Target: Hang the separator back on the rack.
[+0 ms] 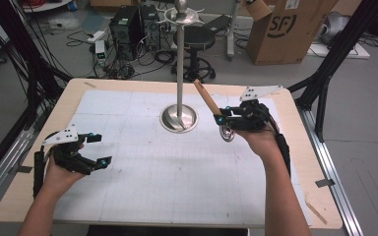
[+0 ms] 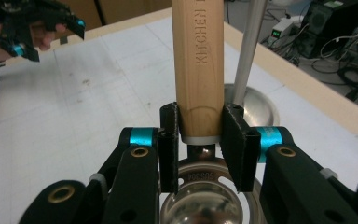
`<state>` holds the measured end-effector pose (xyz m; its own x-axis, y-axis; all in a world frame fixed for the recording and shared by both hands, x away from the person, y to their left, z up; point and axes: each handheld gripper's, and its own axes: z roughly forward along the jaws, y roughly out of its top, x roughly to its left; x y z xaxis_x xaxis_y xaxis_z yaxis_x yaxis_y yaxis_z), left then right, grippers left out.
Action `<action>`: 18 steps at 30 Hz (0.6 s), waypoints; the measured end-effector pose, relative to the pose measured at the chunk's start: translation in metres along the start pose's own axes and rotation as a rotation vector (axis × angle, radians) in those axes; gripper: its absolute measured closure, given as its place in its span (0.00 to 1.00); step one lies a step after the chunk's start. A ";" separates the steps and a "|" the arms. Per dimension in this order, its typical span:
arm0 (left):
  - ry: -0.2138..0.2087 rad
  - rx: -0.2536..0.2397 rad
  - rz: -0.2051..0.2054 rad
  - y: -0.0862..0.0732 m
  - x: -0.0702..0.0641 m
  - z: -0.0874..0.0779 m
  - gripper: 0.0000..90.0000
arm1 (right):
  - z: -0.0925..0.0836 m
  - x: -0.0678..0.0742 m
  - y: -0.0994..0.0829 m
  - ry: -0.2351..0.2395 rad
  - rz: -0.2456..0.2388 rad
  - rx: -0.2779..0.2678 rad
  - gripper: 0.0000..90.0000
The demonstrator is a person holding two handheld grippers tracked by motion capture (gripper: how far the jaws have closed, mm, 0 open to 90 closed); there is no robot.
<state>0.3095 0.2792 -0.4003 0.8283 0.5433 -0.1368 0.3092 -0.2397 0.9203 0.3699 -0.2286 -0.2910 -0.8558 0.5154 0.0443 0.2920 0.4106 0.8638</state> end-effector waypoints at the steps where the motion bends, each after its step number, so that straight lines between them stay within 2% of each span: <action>1: 0.000 -0.001 -0.002 0.000 0.000 0.000 0.02 | 0.000 0.000 0.000 0.000 0.000 0.000 0.76; 10: 0.003 -0.005 -0.004 0.000 0.001 -0.002 0.02 | -0.013 -0.006 0.035 -0.043 -0.035 -0.039 0.76; 18: 0.005 -0.010 -0.005 0.000 0.002 -0.003 0.02 | -0.021 -0.012 0.055 -0.065 -0.043 -0.059 0.76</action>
<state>0.3096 0.2826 -0.3994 0.8246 0.5482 -0.1397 0.3085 -0.2287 0.9233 0.3871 -0.2277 -0.2337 -0.8370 0.5466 -0.0239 0.2288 0.3893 0.8922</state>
